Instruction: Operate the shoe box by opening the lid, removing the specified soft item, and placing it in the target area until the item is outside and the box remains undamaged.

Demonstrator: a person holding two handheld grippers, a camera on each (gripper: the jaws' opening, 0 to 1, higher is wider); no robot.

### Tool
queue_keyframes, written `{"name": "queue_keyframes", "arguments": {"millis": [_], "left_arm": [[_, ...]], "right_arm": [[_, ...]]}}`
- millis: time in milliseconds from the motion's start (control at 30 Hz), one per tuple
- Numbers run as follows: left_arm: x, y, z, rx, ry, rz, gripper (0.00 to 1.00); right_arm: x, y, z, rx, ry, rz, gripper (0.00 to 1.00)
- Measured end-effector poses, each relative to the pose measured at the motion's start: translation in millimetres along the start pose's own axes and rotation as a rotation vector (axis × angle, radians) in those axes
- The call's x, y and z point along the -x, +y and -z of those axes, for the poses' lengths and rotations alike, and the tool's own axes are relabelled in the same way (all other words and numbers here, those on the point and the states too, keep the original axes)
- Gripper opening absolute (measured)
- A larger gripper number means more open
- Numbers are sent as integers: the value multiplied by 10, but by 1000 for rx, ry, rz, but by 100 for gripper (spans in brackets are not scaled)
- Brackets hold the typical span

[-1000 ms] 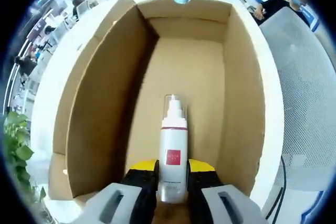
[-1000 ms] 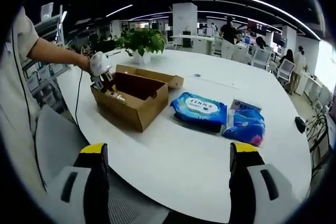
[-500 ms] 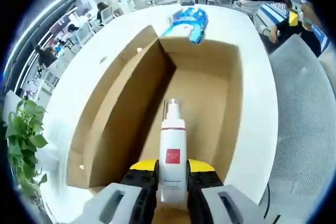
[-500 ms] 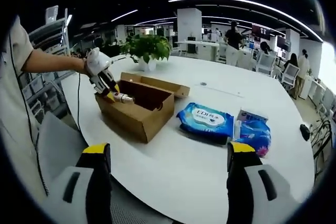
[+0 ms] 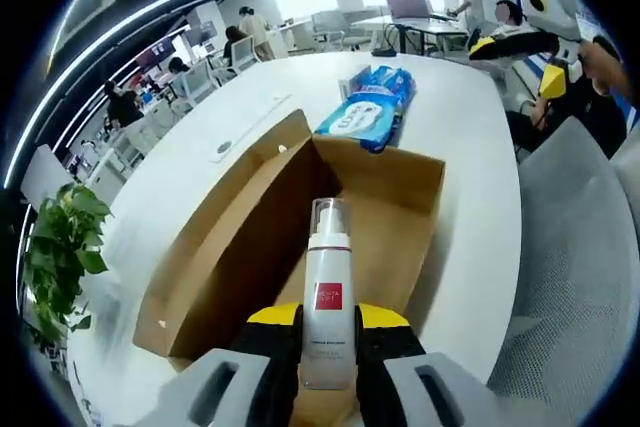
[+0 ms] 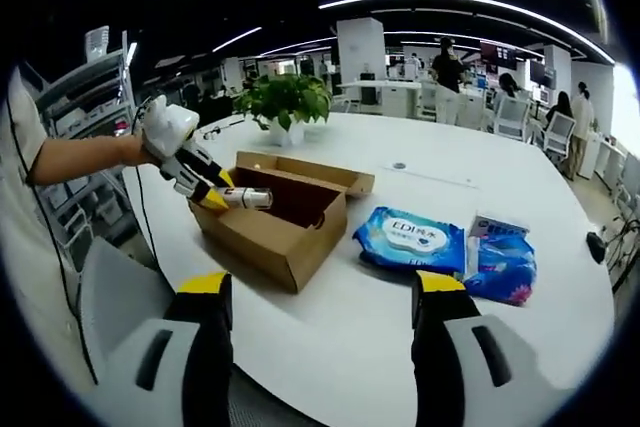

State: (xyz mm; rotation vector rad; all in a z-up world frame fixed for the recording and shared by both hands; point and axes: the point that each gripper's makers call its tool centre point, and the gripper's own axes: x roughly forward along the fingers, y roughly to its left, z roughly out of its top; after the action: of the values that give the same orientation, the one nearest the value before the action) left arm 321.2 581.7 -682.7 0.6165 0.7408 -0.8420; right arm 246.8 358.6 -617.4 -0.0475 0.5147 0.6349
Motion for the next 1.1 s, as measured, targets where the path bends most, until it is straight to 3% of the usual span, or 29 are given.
{"name": "queue_keyframes", "arguments": {"millis": [233,400,800,1100], "left_arm": [[15,-120,-295,65,-95,-50,19],[4,-245,-454,69,-137,-86,19],[78,-415,-615,106,-228,-168,19],[120,-597,-694,112,-267,-170,19]], "right_arm": [[-198,95,-189,-62,-30,-25,56],[-327,147,-328,-95,-50,-33,51],[-610,316,-432,-259,-55,-89,43],[-802,327,-410,-396,-37,-114,38]]}}
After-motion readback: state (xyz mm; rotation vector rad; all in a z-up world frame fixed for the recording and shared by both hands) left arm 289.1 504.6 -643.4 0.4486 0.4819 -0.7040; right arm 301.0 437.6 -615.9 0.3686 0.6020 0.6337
